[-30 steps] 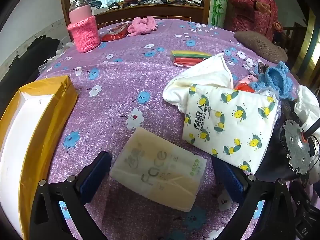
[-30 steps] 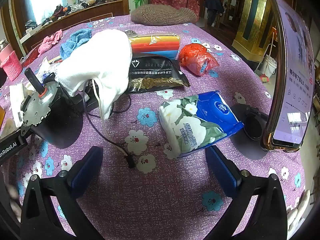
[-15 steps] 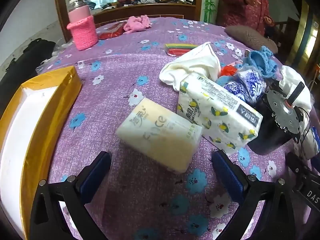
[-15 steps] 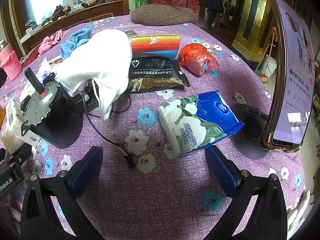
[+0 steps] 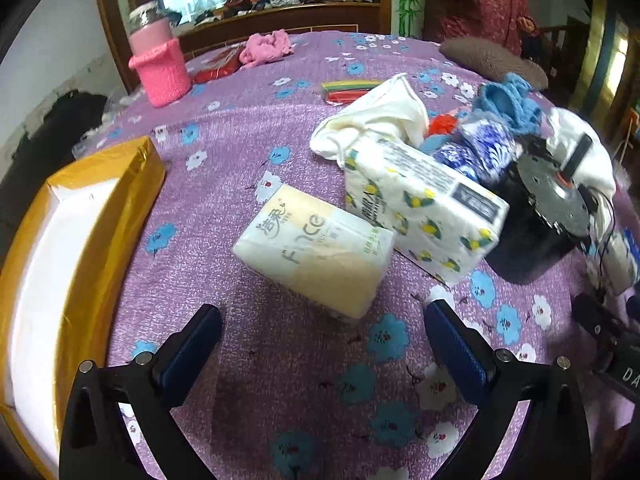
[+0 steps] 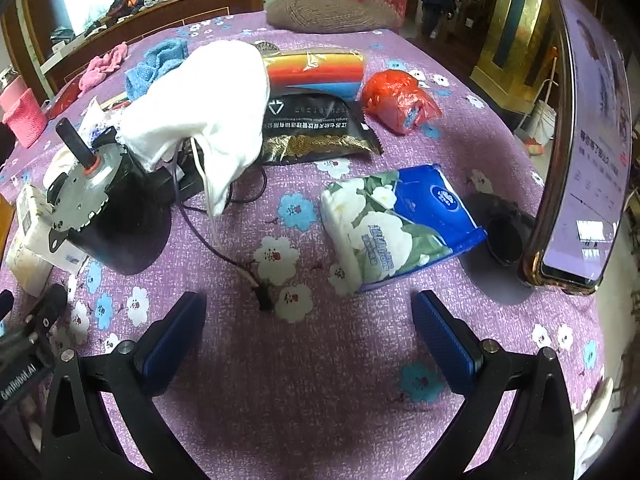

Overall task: Organize soft objects
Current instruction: 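Move the left tool toward the cream 'Face' tissue pack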

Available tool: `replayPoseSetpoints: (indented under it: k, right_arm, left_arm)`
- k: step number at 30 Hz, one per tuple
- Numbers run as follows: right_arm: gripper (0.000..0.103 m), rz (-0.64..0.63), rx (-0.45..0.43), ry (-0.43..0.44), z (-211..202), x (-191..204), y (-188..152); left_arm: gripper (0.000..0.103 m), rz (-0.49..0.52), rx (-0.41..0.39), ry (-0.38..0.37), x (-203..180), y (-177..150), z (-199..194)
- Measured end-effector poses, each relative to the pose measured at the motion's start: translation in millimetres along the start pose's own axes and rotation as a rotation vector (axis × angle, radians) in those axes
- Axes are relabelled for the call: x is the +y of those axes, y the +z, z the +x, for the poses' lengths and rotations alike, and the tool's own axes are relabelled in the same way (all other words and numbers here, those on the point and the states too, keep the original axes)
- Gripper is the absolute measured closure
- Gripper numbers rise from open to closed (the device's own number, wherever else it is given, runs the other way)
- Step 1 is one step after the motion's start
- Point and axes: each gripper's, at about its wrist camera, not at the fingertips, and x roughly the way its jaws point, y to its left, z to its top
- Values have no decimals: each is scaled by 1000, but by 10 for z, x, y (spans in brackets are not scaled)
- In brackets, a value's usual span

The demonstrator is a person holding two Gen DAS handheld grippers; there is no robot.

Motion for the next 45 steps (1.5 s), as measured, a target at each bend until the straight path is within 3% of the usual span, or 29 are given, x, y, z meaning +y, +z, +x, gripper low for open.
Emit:
replayPoseSetpoints:
  k: [3, 7, 11, 14, 18, 20, 23, 25, 27, 29, 32, 35, 42, 43, 44, 45]
  right_arm:
    - [0, 1, -1, -1, 16, -2, -30]
    - [0, -2, 18, -9, 16, 0, -41]
    - [0, -22, -23, -2, -187, 38, -135]
    - [0, -35, -121, 20, -508, 66, -191]
    - [0, -12, -406, 131, -1195, 5, -233]
    - [0, -16, -511, 187, -1380, 0, -225]
    - [0, -42, -447, 204, -1290, 47, -87]
    - [0, -39, -394, 236, -1097, 106, -42]
    - [0, -27, -356, 265, -946, 116, -59]
    - [0, -17, -350, 278, -853, 108, -118]
    - [0, -9, -361, 284, -743, 74, -153]
    - [0, 14, -381, 284, -697, -7, -143]
    - [0, 47, -379, 313, -616, -82, -115]
    - [0, 45, -383, 310, -626, -80, -117]
    - [0, 42, -386, 307, -635, -79, -122]
    - [0, 39, -389, 302, -643, -76, -125]
  left_arm:
    - [1, 19, -2, 2, 0, -6, -2]
    - [12, 13, 49, -96, 110, -62, -10]
    - [12, 23, -88, -139, 411, -3, -423]
    - [11, 23, -233, -179, 754, 90, -913]
    - [10, 37, -372, -182, 1037, -1, -1408]
    - [1, 17, -433, -212, 1161, -78, -1635]
    - [1, 1, -487, -217, 1259, -243, -1800]
    - [2, 19, -444, -185, 1208, -301, -1626]
    - [7, 49, -336, -181, 1043, -373, -1270]
    - [21, 81, -242, -189, 897, -465, -946]
    - [23, 124, -150, -194, 706, -534, -620]
    - [23, 149, -84, -151, 523, -609, -291]
    - [22, 154, -76, -134, 288, -537, -275]
    - [26, 158, -79, -131, 264, -499, -260]
    - [45, 178, -85, -138, 179, -522, -275]
    - [52, 183, -87, -141, 238, -449, -298]
